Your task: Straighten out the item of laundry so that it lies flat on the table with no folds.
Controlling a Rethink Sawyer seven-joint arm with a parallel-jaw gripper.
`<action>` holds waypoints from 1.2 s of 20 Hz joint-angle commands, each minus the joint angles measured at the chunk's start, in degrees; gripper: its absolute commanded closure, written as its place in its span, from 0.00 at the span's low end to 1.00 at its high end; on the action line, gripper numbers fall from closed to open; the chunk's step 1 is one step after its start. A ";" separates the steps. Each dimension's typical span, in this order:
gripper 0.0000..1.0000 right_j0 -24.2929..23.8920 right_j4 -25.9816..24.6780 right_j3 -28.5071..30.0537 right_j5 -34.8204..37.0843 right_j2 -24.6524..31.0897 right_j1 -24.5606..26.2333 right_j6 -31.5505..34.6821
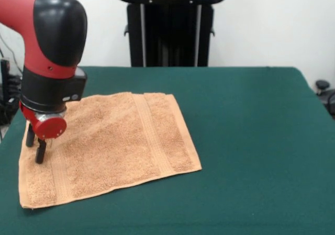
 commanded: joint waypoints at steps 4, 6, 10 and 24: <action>0.00 2.11 -1.92 -0.99 4.18 3.96 -0.42 1.65; 0.00 1.92 -1.76 -0.38 5.19 4.54 -0.69 1.49; 0.00 2.45 -2.10 4.11 8.31 4.79 -3.57 1.05; 0.00 5.77 0.16 21.26 18.23 3.98 -16.12 5.70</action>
